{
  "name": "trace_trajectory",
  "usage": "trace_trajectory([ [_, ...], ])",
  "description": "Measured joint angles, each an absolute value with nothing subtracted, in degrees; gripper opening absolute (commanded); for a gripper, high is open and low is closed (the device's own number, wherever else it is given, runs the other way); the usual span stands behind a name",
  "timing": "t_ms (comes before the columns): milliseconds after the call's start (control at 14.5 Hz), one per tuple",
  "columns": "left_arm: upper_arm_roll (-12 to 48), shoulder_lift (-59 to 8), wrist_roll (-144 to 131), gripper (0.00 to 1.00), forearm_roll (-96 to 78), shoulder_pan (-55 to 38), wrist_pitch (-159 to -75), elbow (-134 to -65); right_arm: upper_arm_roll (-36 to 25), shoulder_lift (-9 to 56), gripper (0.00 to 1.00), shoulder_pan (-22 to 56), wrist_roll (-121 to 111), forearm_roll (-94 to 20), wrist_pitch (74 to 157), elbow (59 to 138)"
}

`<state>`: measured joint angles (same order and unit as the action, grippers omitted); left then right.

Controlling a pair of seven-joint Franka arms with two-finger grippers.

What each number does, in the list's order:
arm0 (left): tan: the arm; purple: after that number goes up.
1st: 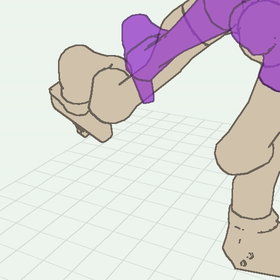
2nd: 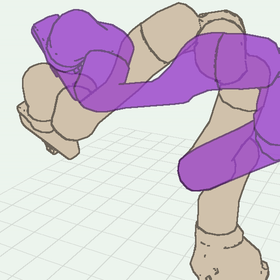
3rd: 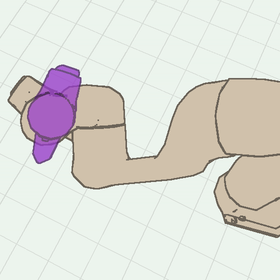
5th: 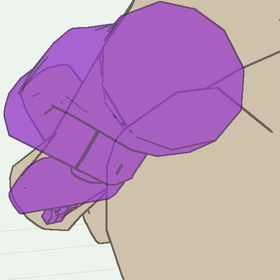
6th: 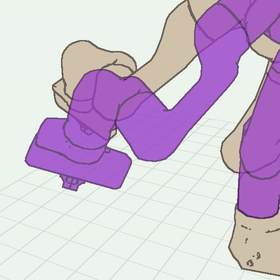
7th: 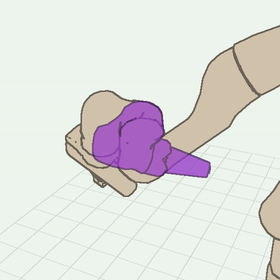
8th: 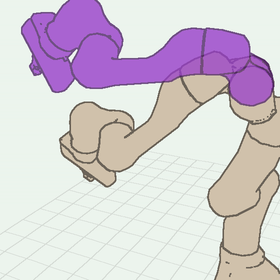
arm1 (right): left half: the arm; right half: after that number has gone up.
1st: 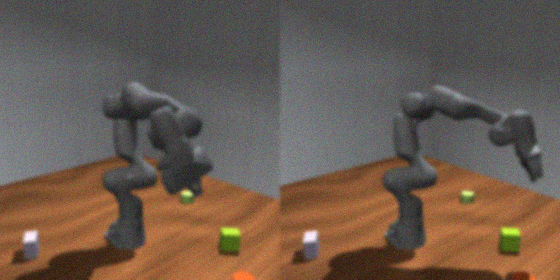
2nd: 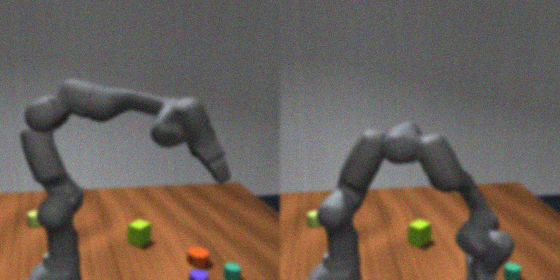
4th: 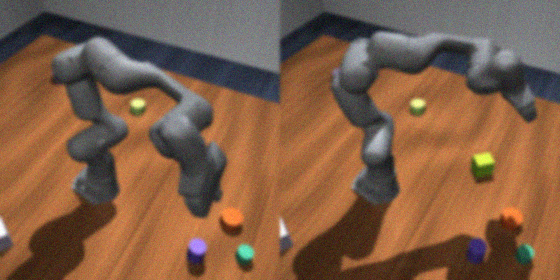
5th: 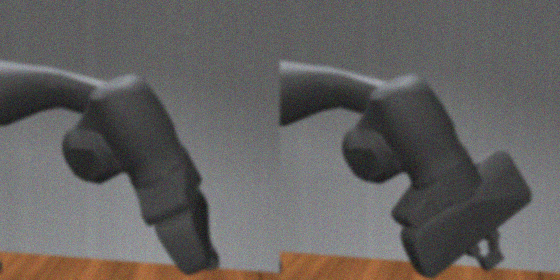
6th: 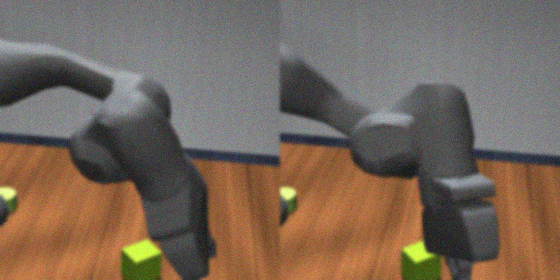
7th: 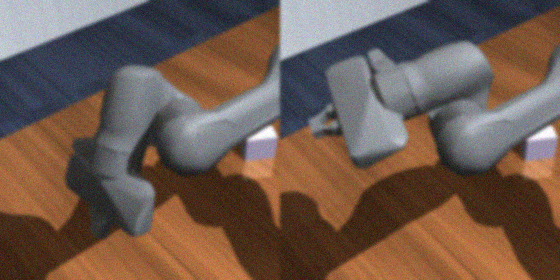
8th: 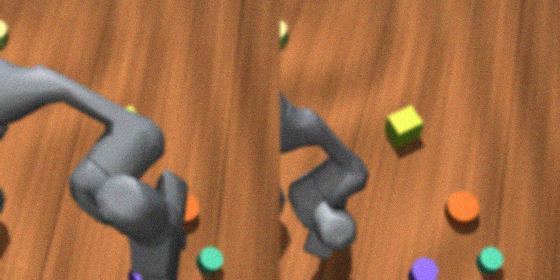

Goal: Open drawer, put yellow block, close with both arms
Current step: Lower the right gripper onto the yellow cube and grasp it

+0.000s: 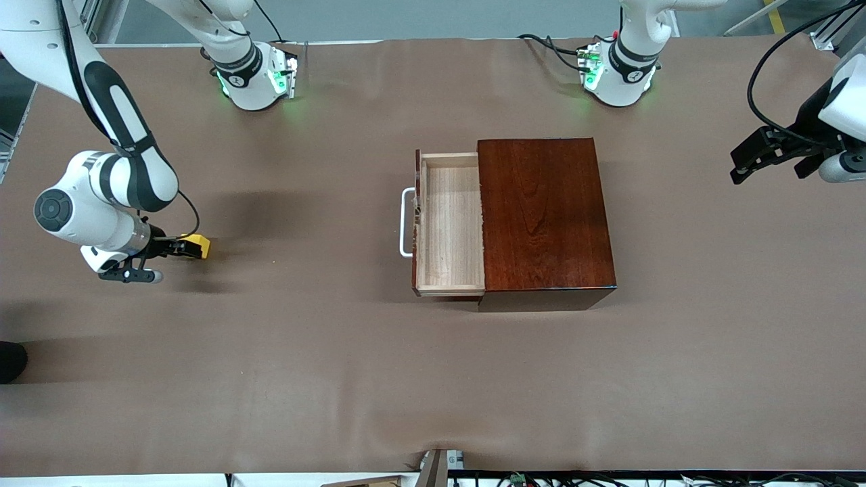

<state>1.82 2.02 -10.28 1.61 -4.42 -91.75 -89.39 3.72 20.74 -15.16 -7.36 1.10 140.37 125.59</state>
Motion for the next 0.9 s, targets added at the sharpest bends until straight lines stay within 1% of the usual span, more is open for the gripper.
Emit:
trace_trajectory([
  [276, 1.9, 2.0, -10.3, 1.00, 1.6, -4.4, -91.7, -89.4, 3.8, 20.7, 0.83, -16.1, -8.4, 1.1, 140.6, 126.2],
  [414, 1.8, 2.0, -10.3, 1.00, 1.6, -4.3, -90.9, -89.4, 3.8, 20.7, 0.78, -16.1, -8.4, 1.1, 141.0, 126.6],
  [552, 1.8, 2.0, -10.3, 1.00, 1.6, -4.3, -90.0, -89.4, 3.8, 20.7, 0.63, -16.1, -8.3, 1.1, 141.0, 127.0],
  [621, 1.7, 2.0, -10.3, 1.00, 1.6, -4.2, -90.0, -89.4, 3.8, 20.7, 0.49, -16.1, -8.1, 1.0, 141.0, 127.1],
  [690, 1.6, 2.0, -10.3, 1.00, 1.6, -4.2, -90.0, -89.4, 3.8, 20.7, 0.20, -16.1, -7.9, 1.0, 141.0, 127.3],
  [760, 1.6, 2.0, -10.2, 1.00, 1.6, -4.2, -90.0, -89.4, 3.8, 20.7, 0.05, -16.1, -7.8, 1.0, 141.0, 127.5],
  [829, 1.7, 1.9, -10.2, 1.00, 1.6, -4.3, -89.9, -89.4, 3.8, 20.7, 0.00, -16.1, -7.4, 1.0, 141.0, 127.5],
  [898, 1.7, 1.8, -10.2, 1.00, 1.6, -4.4, -89.9, -89.4, 3.8, 20.7, 0.00, -16.1, -6.9, 1.0, 141.0, 127.6],
])
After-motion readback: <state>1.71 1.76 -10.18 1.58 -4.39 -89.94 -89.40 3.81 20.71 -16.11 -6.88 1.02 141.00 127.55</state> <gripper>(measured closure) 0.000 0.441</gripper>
